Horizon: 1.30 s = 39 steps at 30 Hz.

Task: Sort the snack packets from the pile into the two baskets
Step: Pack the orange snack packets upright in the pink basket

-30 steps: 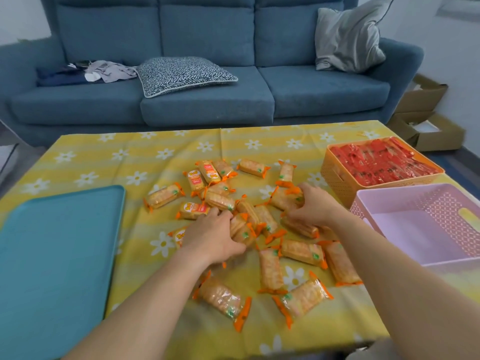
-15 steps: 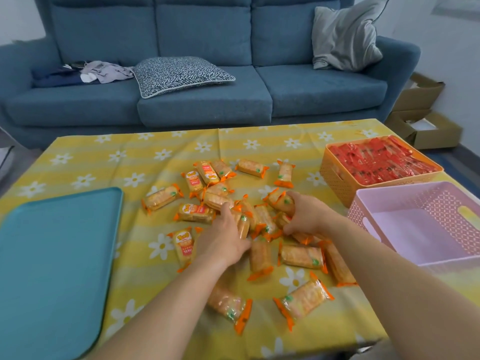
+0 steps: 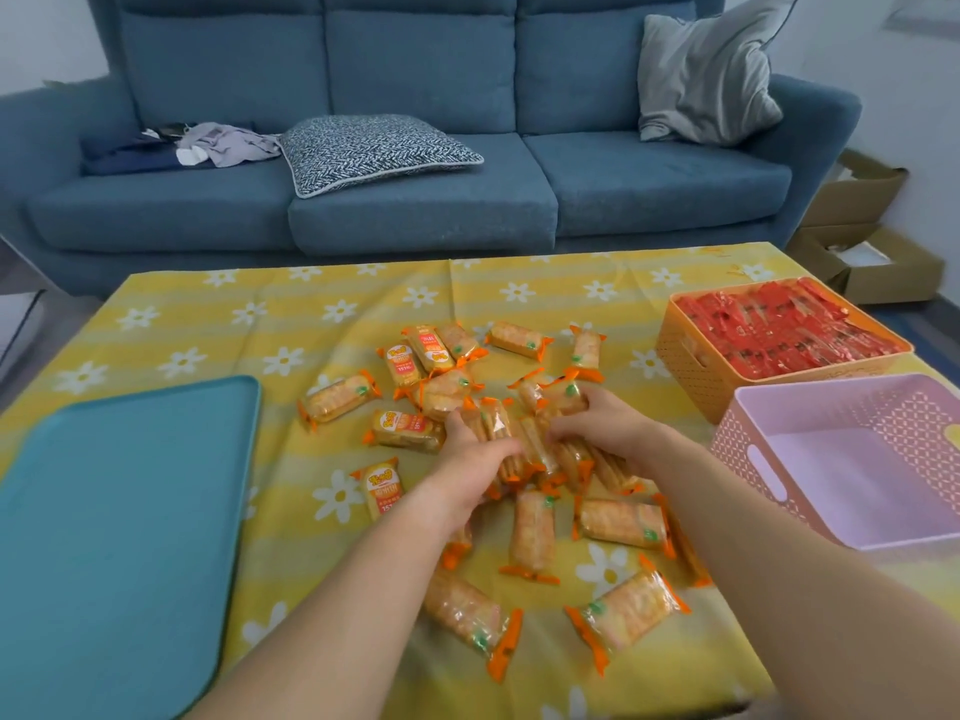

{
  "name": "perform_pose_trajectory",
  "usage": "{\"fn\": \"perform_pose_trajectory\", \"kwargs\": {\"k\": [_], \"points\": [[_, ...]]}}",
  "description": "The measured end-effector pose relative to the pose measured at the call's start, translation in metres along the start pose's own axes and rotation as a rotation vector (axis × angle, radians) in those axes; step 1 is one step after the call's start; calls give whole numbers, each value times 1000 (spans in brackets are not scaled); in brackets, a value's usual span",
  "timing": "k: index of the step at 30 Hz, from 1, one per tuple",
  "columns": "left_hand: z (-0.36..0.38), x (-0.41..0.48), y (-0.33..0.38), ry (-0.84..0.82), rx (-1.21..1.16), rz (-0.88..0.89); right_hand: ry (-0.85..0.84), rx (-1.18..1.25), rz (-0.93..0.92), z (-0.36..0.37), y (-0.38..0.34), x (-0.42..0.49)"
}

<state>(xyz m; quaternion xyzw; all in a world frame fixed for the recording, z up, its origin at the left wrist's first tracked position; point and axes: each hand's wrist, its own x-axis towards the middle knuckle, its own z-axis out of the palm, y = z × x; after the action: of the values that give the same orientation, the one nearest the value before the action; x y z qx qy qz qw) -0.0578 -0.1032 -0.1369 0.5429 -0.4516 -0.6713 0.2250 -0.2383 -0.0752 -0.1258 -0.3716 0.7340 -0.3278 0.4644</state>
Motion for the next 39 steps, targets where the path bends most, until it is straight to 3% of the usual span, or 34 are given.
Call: {"fn": "perform_pose_trajectory", "kwargs": {"k": [6, 10, 15, 19, 23, 30, 32, 35, 39], "points": [[-5, -8, 4, -26, -285, -31, -53, 277, 43, 18, -2, -12], [-1, -16, 3, -10, -270, 30, -55, 437, 15, 17, -10, -25], [16, -37, 14, 33, -177, 221, 6, 467, -159, 5, -21, -49], [48, -57, 31, 5, -171, 333, 138, 439, -302, -27, -22, -80], [121, -67, 52, -79, -101, 376, 375, 505, -383, -83, 0, -109], [241, -71, 61, -236, 162, 482, 555, 571, -274, -176, 56, -135], [257, -65, 59, -287, 245, 478, 561, 549, -246, -189, 68, -133], [265, -56, 55, -337, 279, 451, 567, 300, -225, -199, 81, -129], [262, -46, 51, -166, 199, 553, 779, -12, -200, -215, 84, -131]]}}
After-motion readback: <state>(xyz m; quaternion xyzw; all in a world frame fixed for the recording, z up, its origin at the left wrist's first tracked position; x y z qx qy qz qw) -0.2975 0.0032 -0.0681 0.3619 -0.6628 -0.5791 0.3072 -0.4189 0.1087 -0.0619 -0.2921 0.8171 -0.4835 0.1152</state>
